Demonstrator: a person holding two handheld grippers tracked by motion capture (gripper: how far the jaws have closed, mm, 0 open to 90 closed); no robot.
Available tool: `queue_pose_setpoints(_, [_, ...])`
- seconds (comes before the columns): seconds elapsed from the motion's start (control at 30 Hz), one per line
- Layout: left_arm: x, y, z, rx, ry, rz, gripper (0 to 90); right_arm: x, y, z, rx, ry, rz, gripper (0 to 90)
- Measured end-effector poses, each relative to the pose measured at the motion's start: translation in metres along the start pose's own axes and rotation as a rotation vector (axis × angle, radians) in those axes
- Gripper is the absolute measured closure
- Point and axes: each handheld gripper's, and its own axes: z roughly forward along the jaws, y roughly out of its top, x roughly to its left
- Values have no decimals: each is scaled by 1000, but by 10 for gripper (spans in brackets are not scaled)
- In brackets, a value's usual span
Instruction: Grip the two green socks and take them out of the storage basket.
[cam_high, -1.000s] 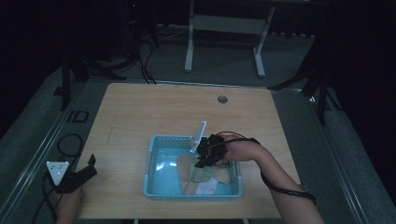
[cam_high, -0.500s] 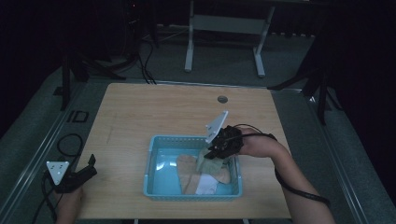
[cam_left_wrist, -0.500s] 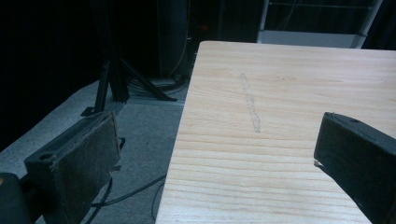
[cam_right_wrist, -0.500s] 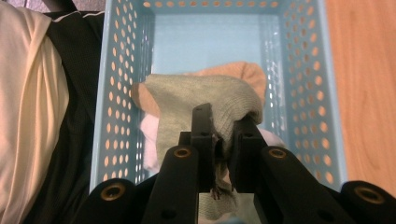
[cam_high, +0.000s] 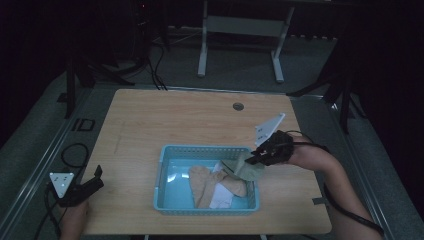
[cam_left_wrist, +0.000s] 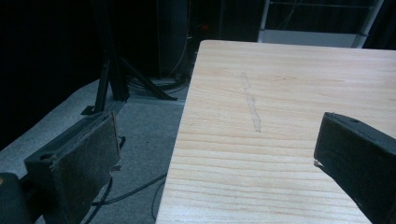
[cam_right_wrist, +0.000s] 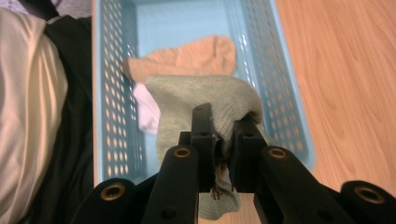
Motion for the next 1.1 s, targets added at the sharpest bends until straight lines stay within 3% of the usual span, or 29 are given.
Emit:
queue_pose_setpoints(0.63, [1, 0, 0, -2, -2, -5, 4, 11, -95, -47, -4, -83, 168, 825])
queue_pose_setpoints(0.83, [0, 0, 0, -4, 0, -3, 4, 14, -113, -38, 2, -69, 193, 825])
queue_pose_setpoints(1.1, [0, 0, -1, -5, -1, -1, 4, 11, -130, -6, 29, -23, 219, 825])
